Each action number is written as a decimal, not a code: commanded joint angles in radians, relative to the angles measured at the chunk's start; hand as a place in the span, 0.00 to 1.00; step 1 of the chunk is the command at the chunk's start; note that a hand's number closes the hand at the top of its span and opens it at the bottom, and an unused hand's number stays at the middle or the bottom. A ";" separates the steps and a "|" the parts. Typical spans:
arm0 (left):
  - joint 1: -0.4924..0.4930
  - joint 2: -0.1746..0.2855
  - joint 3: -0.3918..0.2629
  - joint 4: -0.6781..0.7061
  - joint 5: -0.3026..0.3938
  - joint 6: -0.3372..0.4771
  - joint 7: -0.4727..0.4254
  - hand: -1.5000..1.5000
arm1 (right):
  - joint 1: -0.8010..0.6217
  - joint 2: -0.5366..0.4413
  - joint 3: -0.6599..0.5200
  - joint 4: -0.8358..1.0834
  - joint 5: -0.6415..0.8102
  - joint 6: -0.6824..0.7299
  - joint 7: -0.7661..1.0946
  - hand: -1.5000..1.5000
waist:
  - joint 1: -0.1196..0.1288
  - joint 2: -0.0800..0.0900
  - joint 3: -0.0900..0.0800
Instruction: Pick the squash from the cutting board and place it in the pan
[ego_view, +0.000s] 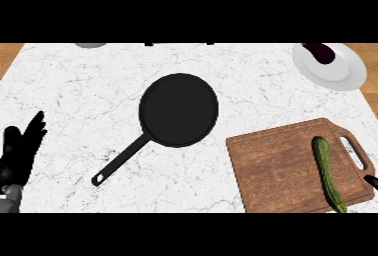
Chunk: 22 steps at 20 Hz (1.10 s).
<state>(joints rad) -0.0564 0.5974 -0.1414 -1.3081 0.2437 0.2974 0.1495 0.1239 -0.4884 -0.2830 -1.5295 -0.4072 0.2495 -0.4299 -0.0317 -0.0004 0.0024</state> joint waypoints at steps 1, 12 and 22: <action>-0.032 -0.048 -0.016 0.031 -0.033 0.019 0.001 0.50 | 0.078 -0.141 -0.091 -0.046 -0.009 0.096 0.023 0.00 | 0.010 -0.001 -0.003; -0.067 -0.013 0.010 0.037 -0.034 -0.015 0.036 0.50 | 0.101 -0.469 0.004 -0.242 0.349 0.087 0.354 0.00 | 0.031 0.003 -0.006; -0.053 -0.046 0.009 -0.006 -0.061 -0.017 0.053 0.50 | 0.034 -0.488 0.253 -0.390 0.580 0.138 0.659 0.00 | 0.039 -0.001 -0.003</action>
<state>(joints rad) -0.1284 0.5579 -0.1385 -1.2742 0.1931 0.2696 0.1893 0.1458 -0.9832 -0.1089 -1.8703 0.0779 0.3708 0.1563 0.0100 0.0022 -0.0018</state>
